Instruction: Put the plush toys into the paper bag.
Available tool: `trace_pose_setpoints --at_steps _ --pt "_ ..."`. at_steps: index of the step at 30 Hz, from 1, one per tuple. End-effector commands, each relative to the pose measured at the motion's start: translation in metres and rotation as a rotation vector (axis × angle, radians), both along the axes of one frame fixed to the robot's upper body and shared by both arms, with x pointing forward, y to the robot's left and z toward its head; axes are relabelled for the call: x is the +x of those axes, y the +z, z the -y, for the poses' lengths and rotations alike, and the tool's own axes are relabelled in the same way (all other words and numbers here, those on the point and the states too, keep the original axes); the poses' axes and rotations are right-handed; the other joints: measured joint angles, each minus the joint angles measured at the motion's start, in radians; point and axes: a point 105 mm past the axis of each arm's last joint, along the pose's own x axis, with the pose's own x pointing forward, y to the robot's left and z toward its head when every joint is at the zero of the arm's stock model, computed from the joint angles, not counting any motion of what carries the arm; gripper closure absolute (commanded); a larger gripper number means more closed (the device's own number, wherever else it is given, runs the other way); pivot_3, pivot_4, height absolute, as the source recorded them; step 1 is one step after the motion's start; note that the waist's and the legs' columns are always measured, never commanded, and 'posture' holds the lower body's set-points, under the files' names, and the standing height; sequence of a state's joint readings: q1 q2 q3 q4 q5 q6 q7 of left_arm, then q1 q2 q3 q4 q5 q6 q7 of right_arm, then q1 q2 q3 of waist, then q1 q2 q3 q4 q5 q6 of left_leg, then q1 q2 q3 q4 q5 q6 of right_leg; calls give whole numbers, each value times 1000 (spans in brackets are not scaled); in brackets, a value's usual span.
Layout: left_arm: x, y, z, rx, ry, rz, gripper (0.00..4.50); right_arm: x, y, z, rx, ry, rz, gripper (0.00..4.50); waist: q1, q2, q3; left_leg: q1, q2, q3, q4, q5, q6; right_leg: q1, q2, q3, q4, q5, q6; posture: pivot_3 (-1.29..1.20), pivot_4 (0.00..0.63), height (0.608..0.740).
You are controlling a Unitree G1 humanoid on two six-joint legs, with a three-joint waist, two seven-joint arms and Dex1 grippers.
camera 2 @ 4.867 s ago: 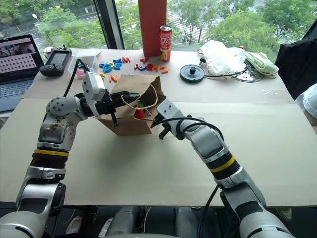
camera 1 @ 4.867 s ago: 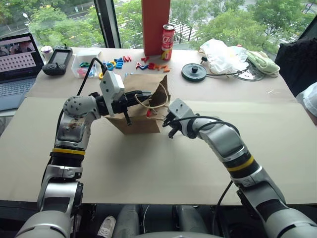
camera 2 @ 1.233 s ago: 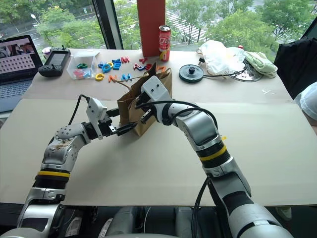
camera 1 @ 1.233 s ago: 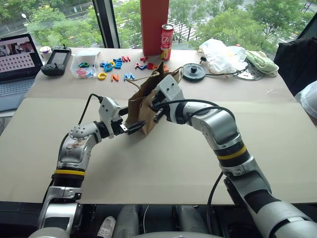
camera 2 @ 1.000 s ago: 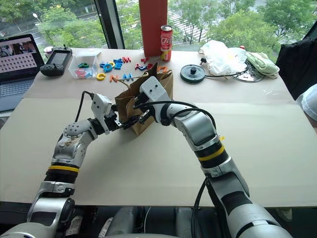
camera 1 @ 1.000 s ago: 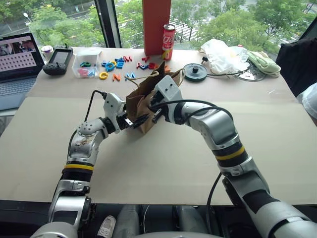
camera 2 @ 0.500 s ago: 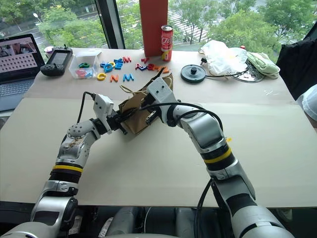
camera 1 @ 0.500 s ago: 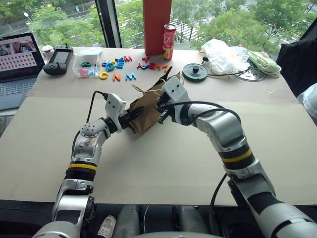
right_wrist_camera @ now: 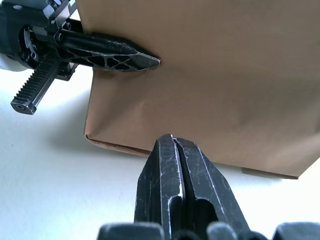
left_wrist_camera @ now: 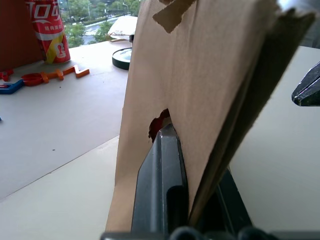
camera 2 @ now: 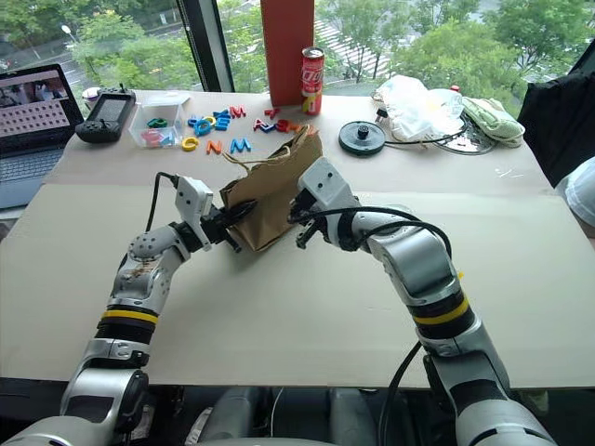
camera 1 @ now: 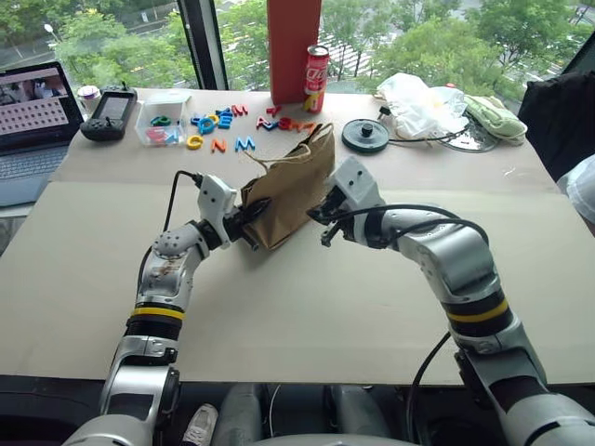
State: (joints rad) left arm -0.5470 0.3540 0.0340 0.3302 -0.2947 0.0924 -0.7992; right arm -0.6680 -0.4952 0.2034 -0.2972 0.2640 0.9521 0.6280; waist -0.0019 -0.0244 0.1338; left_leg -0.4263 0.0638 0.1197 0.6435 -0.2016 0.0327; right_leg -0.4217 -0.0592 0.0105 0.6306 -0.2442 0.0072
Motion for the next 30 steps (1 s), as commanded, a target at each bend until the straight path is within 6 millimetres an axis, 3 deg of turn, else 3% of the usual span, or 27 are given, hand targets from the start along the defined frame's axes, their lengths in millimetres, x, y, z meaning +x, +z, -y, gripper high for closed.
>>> trace_pose_setpoints --at_steps 1,4,8,13,16,30 --pt "-12 34 -10 -44 -64 97 4468 -3 30 48 50 -42 77 4500 6 0 0 -1 0 0 0 0 0 0 0 0 -1 0 0 0 150 739" --pt "-24 46 -17 -49 -147 94 4468 -12 38 83 57 -59 71 4500 9 0 0 -1 0 0 0 0 0 -1 0 0 -1 0 0 0 150 739" --pt "-44 54 -18 10 -303 65 4468 -19 48 107 78 -60 69 4500 -1 0 0 2 1 -1 -1 0 1 0 2 1 -1 0 0 0 150 739" --pt "-77 41 -13 159 -550 -24 4468 -24 55 116 97 -17 60 4500 -11 0 0 4 1 -2 0 0 0 1 2 3 1 0 0 0 150 739" --pt "-85 32 -14 217 -621 -47 4468 -25 56 120 84 -5 56 4500 -10 0 0 4 1 -1 0 0 0 1 2 3 1 0 0 0 150 739" --pt "-74 7 -3 269 -669 26 4468 -52 44 115 18 182 -38 4500 5 0 0 2 1 -1 0 0 1 0 1 4 0 0 0 0 150 739"
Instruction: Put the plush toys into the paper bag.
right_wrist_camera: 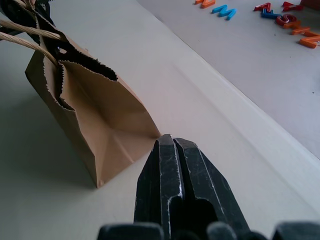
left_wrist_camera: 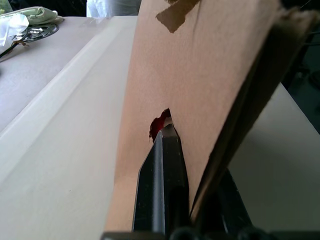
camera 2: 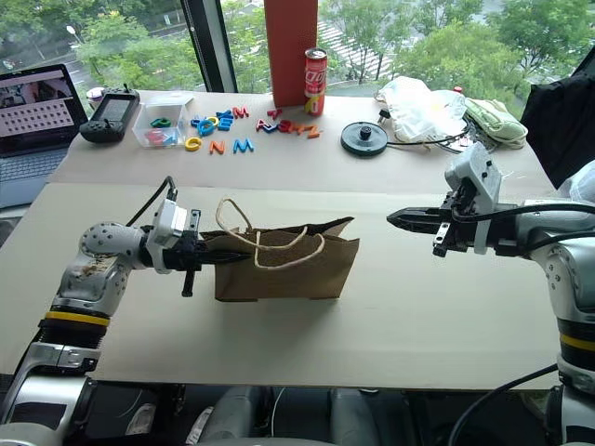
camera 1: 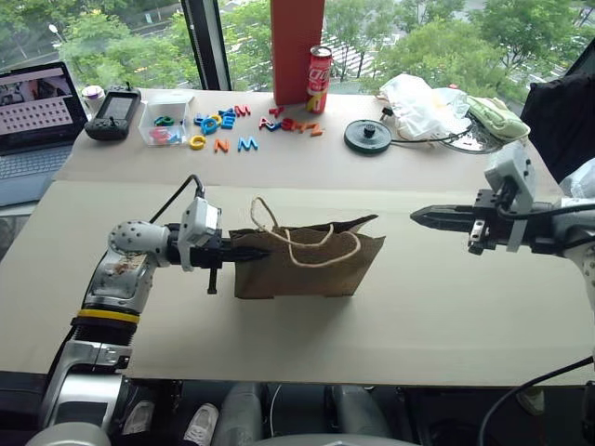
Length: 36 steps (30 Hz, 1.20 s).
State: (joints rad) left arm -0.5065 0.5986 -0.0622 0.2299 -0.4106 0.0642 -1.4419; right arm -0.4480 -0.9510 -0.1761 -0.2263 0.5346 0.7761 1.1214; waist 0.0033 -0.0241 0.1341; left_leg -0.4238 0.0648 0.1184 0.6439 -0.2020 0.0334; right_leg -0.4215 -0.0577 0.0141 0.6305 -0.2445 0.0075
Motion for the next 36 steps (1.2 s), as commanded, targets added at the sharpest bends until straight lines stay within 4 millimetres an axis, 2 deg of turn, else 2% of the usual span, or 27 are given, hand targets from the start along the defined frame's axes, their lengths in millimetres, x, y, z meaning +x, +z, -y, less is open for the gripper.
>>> trace_pose_setpoints --at_steps 1,2,4,5,9,13,18,24,28,31,36 --pt "-2 5 1 4 -27 27 4468 -8 11 -5 -12 58 40 4500 -1 0 0 0 0 0 0 0 0 0 0 0 0 0 0 0 150 739" --pt "-2 4 1 6 -28 26 4468 -9 11 -5 -13 63 36 4500 0 0 0 0 0 0 0 0 0 0 0 0 0 0 0 0 150 739" --pt "-1 4 1 7 -21 26 3920 -9 10 -5 -13 65 35 4500 0 0 0 0 0 0 0 0 0 0 0 0 0 0 0 0 150 739" --pt "0 4 1 10 -16 20 3789 -9 10 -5 -13 65 34 4500 1 0 0 0 0 0 0 0 0 0 0 0 0 0 0 0 150 739" --pt "2 9 -3 24 0 21 2361 -10 10 -6 -15 73 30 4500 3 0 0 0 0 0 0 0 0 0 0 0 0 0 0 0 150 739" --pt "-2 27 -15 39 31 -11 942 -11 10 -9 -18 94 31 4500 1 0 0 0 0 0 0 0 0 0 0 0 0 0 0 0 150 739" --pt "-14 47 -26 37 56 -78 942 -12 11 -11 -22 109 38 4500 0 0 0 0 1 -1 0 0 0 0 0 0 1 0 0 0 150 739" --pt "-38 92 -46 17 82 -183 942 -14 16 -11 -29 122 52 4500 -2 0 0 0 1 -1 0 0 0 0 0 0 1 0 0 0 150 739" --pt "-39 112 -61 -8 139 -190 942 -15 23 -16 -6 149 72 4500 -3 0 0 1 1 0 0 0 0 0 0 0 1 -1 0 0 150 739" --pt "-35 119 -67 -28 180 -180 942 -16 26 -19 6 163 79 4500 -3 0 0 1 1 0 0 0 0 0 0 0 1 -1 0 0 150 739" --pt "-34 121 -66 -47 186 -165 942 -16 24 -22 8 172 74 4500 1 0 0 1 0 0 0 0 0 0 0 0 1 -1 0 0 150 739"
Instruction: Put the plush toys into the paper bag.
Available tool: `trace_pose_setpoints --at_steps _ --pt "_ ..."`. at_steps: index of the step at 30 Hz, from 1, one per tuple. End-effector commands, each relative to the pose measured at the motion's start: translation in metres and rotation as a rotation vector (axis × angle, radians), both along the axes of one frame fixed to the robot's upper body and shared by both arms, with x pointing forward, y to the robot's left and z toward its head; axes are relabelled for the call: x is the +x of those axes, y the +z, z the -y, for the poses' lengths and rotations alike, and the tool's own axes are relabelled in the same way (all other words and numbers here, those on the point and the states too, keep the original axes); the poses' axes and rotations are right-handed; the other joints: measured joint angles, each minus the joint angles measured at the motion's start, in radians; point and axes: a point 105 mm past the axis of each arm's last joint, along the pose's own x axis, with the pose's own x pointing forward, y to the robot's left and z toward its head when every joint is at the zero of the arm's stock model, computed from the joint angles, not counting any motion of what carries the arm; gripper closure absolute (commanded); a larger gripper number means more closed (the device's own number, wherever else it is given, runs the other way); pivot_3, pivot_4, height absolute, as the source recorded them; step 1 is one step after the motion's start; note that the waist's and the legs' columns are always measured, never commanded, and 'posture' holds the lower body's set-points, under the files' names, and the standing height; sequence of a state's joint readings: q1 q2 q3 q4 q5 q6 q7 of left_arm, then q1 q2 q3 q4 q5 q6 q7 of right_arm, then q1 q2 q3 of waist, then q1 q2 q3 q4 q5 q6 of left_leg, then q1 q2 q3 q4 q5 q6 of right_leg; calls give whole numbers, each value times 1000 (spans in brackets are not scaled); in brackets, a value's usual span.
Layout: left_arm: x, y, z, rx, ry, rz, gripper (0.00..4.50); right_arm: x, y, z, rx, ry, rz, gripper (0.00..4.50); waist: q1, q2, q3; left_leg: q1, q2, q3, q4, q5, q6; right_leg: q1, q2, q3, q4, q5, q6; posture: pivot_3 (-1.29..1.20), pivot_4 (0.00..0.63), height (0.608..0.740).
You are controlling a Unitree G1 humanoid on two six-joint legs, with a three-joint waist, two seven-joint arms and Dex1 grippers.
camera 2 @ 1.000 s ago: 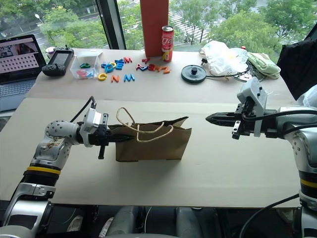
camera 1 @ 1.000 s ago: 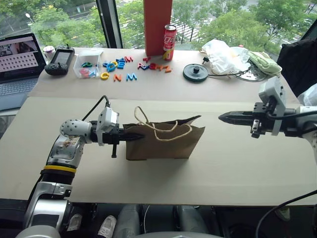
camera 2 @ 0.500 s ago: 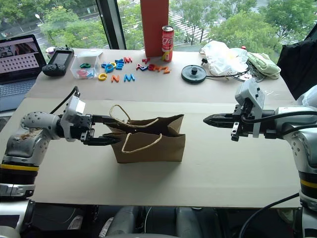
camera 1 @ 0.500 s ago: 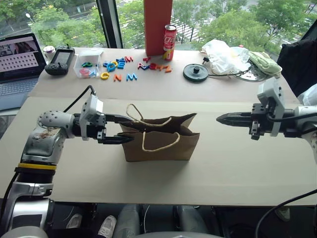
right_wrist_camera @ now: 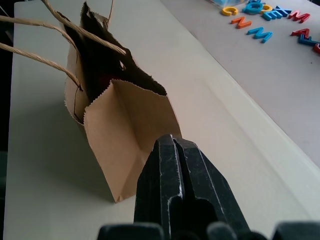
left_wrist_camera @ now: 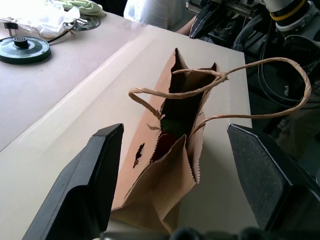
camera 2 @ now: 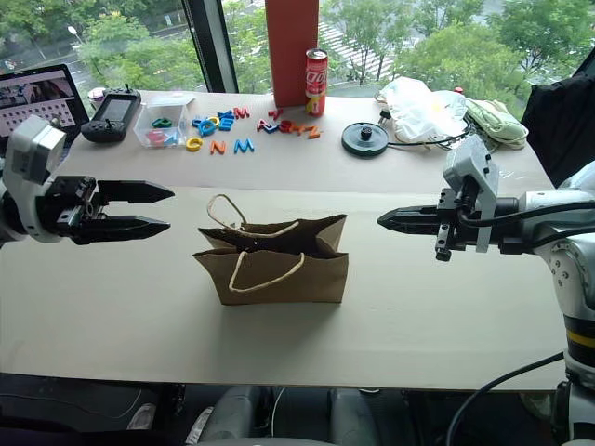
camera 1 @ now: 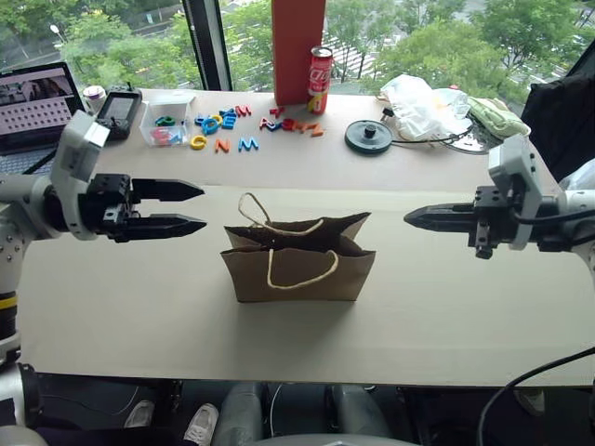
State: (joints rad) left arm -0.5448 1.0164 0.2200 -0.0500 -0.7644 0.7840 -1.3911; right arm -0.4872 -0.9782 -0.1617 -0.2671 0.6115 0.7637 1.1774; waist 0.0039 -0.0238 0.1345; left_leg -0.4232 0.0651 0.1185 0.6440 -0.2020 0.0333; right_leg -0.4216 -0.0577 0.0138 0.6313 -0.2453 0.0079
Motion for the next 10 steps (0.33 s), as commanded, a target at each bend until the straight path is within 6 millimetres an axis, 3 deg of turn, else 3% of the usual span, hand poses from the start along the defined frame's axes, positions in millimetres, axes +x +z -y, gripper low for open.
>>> trace_pose_setpoints --at_steps 1,10 --pt "-3 15 1 -21 -5 59 942 -3 8 -5 4 32 46 4500 1 0 0 0 0 0 0 0 0 0 0 0 0 0 0 0 150 739" --pt "-2 14 0 -25 5 71 942 -2 7 -7 6 42 41 4500 4 0 0 0 0 1 0 0 0 0 0 0 1 0 0 0 150 739"
